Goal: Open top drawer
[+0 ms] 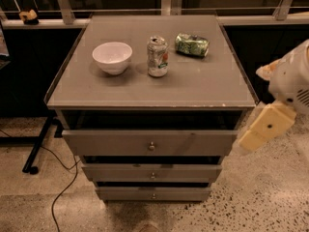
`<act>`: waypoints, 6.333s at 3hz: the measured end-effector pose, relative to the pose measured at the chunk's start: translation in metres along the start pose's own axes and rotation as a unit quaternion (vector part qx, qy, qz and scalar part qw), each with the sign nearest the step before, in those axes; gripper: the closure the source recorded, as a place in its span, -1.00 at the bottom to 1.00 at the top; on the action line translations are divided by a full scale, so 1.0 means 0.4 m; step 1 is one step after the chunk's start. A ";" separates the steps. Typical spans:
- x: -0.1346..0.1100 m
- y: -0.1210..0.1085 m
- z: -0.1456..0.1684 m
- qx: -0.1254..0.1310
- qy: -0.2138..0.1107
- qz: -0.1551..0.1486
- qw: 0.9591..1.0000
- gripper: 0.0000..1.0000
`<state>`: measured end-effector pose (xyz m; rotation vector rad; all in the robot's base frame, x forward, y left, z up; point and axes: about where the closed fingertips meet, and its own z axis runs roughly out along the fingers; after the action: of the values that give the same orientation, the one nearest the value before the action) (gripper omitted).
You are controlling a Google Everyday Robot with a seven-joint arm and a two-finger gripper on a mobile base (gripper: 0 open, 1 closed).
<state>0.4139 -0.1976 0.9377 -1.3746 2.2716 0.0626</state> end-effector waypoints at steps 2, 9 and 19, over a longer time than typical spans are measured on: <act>-0.002 -0.005 0.030 0.009 -0.023 0.018 1.000 -1.00; 0.085 0.128 0.195 0.031 -0.082 0.178 0.980 0.77; 0.097 -0.072 0.518 0.147 -0.235 0.275 0.921 1.00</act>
Offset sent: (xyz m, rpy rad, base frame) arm 0.0047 0.0029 -0.0120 0.0503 -0.0218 -0.0332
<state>0.5016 -0.1860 0.7443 -0.4707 2.0691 0.2020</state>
